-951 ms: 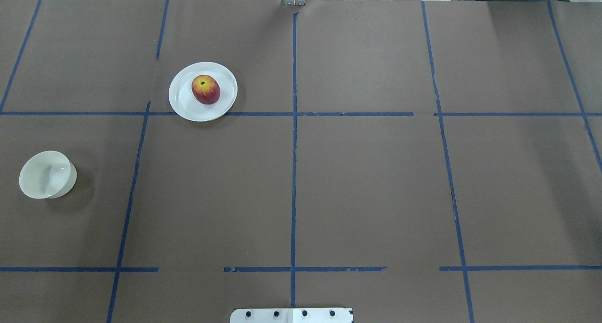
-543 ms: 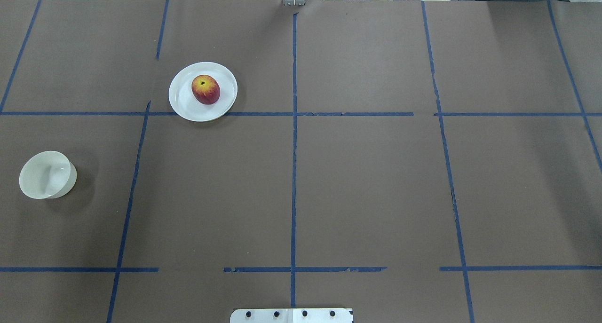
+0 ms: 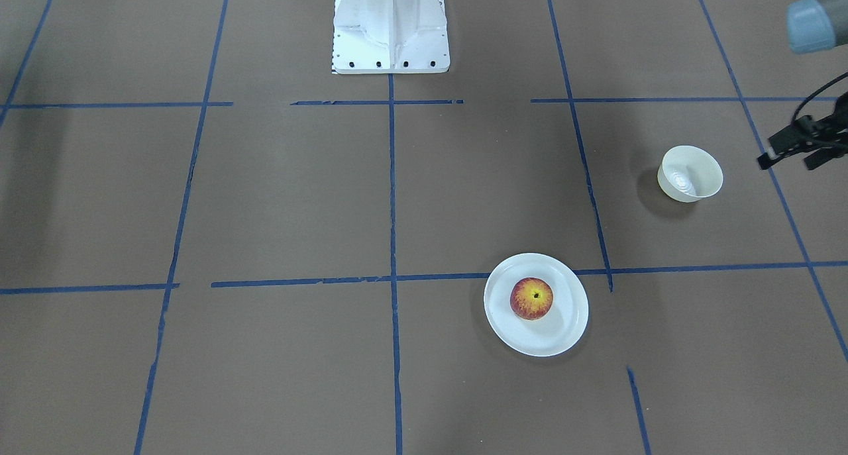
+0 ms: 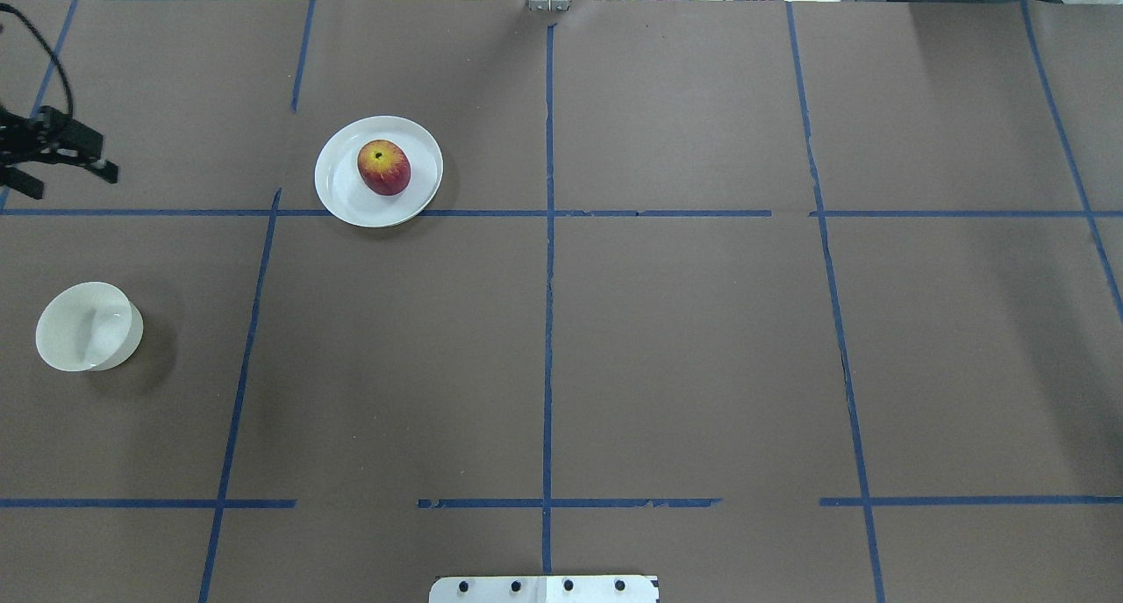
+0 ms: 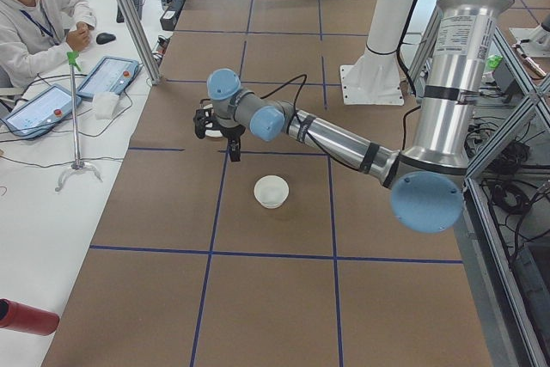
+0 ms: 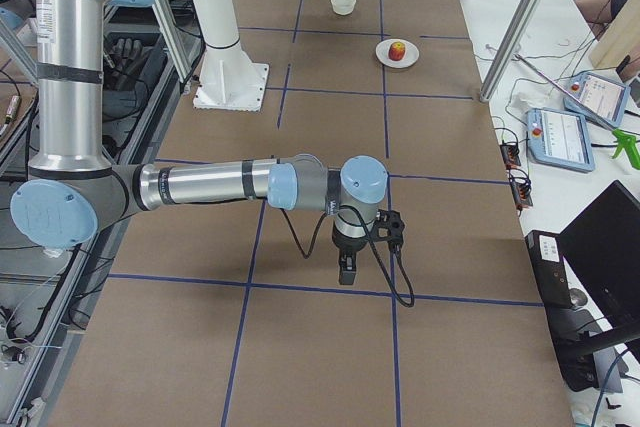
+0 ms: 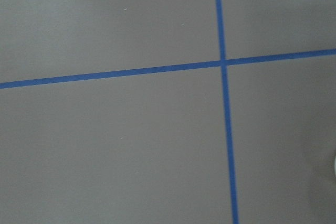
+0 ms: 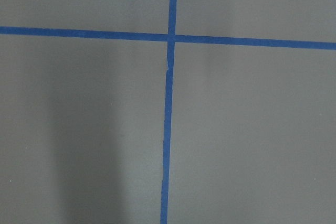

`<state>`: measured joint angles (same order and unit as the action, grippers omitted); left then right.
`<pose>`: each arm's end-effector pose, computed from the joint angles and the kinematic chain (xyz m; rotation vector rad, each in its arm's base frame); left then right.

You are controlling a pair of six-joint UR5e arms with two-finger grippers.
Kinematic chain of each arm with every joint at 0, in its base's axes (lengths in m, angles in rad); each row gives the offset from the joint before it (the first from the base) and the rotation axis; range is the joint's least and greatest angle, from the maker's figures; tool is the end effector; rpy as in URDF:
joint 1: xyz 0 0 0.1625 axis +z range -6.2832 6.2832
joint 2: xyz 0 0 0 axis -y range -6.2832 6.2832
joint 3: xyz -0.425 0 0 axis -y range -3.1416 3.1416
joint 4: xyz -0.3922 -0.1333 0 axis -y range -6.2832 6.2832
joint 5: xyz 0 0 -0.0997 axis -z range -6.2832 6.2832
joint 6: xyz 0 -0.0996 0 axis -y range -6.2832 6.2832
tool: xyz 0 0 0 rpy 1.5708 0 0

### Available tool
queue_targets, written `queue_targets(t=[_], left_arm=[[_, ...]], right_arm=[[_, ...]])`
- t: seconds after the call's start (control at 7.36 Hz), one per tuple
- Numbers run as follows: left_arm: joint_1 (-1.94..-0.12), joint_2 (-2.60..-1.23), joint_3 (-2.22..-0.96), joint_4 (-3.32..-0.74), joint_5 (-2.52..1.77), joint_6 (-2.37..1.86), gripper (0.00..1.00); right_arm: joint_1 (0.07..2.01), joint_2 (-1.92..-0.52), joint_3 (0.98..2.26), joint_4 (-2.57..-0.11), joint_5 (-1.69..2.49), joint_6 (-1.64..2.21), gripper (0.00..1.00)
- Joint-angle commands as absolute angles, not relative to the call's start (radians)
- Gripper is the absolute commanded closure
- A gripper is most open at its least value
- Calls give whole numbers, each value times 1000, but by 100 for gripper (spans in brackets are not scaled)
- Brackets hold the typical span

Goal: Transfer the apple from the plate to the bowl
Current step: 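Move the left gripper over the red-yellow apple on the white plate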

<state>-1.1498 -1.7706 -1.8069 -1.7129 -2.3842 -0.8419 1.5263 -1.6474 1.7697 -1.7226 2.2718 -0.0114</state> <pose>0.1736 -0.5367 0.4163 -0.0261 0.9584 -0.1533 0.0488 -0.4568 0.6174 -0.0399 -0.7004 -0.0432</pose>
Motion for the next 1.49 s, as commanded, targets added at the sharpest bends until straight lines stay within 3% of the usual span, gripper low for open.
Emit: queue_targets(t=[0.0,0.14,0.54,1.09,1.36], left_arm=[[-972,-1929,-1768,-1712,-2247,-1113,0],[-939,-1992,-1699,-1715,-2196,-1168,0],[-908,-2236,-1336,-1831,-2187,-1289,0],[-879,-2371,-1143,-1867,-2053,-1309,0],[-853,-2368,-1128,-1887,-2033,-1313,0]], right_arm=[[1526,-1647,1769,-1723,2272,-11,0],[1526,-1647,1770,-1723,2272,-11,0],[1526,-1647,1770,-1723,2272,-11,0],[1526,-1647,1770,-1721,2273,-11,0],[1526,-1647,1770,-1723,2272,-11,0]])
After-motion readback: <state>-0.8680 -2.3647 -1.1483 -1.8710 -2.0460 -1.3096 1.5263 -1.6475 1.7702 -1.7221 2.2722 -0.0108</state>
